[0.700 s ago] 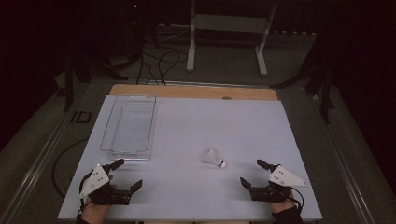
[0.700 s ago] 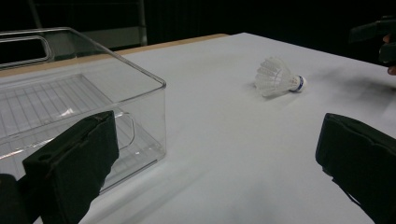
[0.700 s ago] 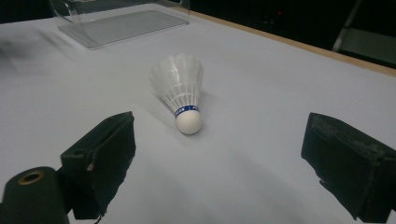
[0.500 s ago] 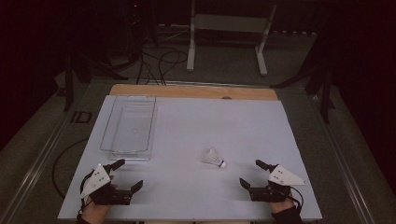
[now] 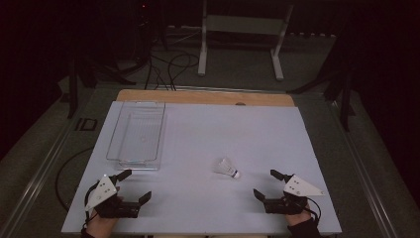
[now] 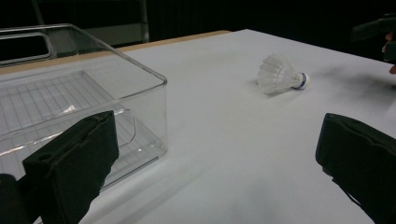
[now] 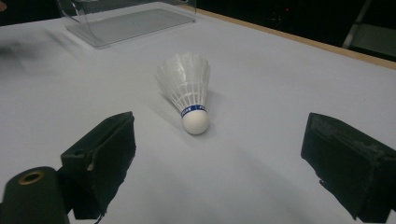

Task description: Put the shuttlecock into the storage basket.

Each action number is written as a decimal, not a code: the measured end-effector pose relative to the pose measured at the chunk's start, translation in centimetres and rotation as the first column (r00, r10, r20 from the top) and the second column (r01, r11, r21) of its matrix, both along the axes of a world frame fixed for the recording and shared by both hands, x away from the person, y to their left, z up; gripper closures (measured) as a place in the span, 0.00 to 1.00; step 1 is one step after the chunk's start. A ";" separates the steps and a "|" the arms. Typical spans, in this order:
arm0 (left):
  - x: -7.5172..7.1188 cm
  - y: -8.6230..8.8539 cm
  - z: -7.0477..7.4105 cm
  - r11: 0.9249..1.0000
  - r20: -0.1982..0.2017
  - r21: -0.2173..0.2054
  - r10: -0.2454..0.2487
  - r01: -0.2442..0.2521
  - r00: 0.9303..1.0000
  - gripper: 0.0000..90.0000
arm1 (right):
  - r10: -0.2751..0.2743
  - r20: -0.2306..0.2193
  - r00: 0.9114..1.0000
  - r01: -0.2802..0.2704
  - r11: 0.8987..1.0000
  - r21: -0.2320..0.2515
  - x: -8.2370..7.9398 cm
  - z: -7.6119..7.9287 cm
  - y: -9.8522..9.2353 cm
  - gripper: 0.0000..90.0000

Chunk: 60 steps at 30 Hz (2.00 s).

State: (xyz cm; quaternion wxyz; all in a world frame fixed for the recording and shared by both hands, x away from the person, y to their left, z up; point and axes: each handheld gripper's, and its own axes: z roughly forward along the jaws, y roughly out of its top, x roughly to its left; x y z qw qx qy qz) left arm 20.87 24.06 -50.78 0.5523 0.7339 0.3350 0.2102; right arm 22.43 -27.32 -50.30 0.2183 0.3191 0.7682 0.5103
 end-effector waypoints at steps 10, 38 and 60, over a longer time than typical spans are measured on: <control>0.0 -0.1 0.2 1.000 -0.011 0.001 -0.031 0.031 0.999 0.00 | 0.002 0.009 1.000 -0.002 1.000 -0.013 -0.4 0.3 0.2 0.11; 0.4 -1.0 4.8 0.996 -0.061 0.065 -0.051 0.055 0.997 0.00 | 0.003 0.001 1.000 -0.003 1.000 -0.007 -0.5 0.3 0.3 0.11; 1.9 -2.9 7.1 0.933 -0.246 0.234 -0.215 0.274 0.945 0.00 | 0.011 0.004 1.000 -0.011 1.000 -0.015 -0.6 0.3 0.5 0.11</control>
